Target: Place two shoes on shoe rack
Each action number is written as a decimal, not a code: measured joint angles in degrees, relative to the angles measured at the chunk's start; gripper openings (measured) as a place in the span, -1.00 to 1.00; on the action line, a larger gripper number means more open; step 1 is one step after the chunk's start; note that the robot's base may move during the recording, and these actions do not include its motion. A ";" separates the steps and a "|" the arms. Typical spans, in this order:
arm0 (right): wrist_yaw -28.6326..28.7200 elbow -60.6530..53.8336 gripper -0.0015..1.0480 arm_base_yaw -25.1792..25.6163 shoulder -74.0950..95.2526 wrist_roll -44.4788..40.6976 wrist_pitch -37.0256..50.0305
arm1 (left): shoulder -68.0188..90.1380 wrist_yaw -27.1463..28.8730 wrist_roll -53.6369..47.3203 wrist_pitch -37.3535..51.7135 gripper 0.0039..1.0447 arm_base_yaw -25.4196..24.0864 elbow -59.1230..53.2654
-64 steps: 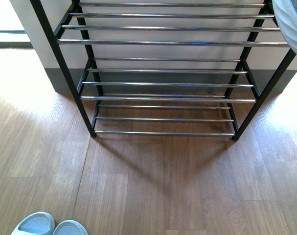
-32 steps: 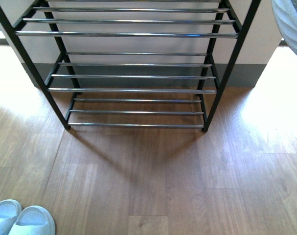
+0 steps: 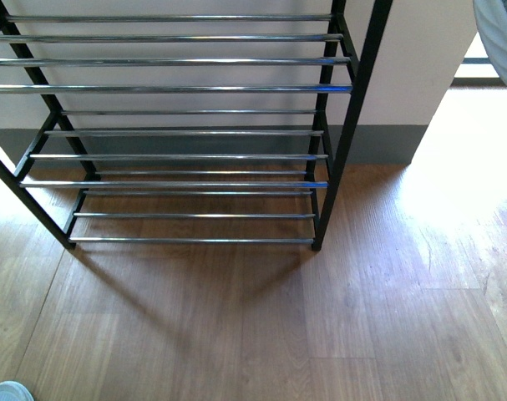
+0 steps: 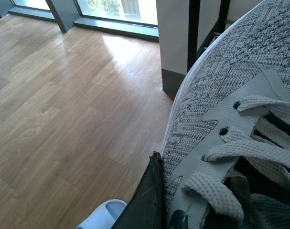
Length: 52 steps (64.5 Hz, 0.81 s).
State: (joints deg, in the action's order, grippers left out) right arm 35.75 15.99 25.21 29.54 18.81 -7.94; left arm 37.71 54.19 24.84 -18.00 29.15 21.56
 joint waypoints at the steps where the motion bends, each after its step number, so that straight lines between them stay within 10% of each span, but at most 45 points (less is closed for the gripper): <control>1: 0.11 0.00 -0.97 0.00 0.00 0.00 0.00 | 0.00 0.07 0.00 0.00 -0.98 0.00 -0.02; 52: 0.92 -0.02 -0.97 -0.07 -0.04 -0.17 0.00 | -0.07 0.70 0.00 0.00 -0.98 -0.15 -0.07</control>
State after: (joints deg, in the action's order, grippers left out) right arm 36.67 15.97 25.15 29.50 18.63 -7.94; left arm 37.65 54.89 24.84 -18.00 28.99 21.50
